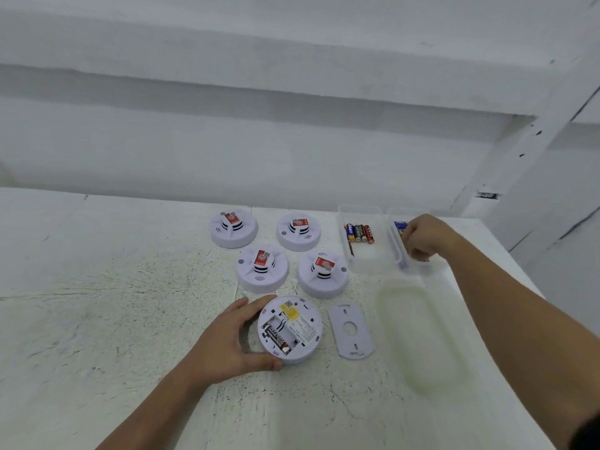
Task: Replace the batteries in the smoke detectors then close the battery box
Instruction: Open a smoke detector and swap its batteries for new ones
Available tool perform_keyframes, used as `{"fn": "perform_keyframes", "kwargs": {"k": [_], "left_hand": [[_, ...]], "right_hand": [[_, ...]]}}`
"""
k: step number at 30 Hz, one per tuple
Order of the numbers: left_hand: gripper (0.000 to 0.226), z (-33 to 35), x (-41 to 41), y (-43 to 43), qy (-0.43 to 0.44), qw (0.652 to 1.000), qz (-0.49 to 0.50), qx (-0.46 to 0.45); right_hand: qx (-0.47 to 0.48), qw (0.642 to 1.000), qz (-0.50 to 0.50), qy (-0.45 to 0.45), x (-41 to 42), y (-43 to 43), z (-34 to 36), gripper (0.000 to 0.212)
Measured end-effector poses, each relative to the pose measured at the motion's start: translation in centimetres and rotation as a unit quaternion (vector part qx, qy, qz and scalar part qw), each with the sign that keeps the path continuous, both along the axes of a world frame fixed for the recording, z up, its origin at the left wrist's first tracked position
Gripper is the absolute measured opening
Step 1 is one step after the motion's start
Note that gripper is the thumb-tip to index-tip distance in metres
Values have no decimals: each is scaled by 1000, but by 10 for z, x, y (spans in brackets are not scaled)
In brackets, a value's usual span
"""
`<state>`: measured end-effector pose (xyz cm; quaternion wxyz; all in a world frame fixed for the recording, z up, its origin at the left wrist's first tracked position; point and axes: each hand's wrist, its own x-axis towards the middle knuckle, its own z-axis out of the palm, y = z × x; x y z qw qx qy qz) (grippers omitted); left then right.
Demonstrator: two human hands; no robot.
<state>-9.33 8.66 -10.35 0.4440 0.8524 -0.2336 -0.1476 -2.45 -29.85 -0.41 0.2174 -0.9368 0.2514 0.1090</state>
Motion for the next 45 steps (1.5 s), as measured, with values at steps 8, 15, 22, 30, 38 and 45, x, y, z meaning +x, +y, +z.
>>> {"fn": "perform_keyframes", "kwargs": {"k": [8, 15, 22, 30, 38, 45], "left_hand": [[100, -4, 1, 0, 4, 1000, 12, 12], [100, -3, 0, 0, 3, 1000, 7, 11], [96, 0, 0, 1, -12, 1000, -7, 7], [92, 3, 0, 1, -22, 1000, -21, -1], [96, 9, -3, 1, -26, 999, -31, -5], [99, 13, -5, -4, -44, 999, -31, -2]], "right_hand": [[-98, 991, 75, 54, -2, 3, -12, 32], [-79, 993, 72, 41, -4, 1, -14, 27], [220, 950, -151, -159, -12, -14, 7, 20], [605, 726, -199, -260, -48, 44, 39, 16], [542, 833, -23, -109, -88, 158, 11, 24], [277, 943, 153, -104, -103, 201, -12, 25]]}}
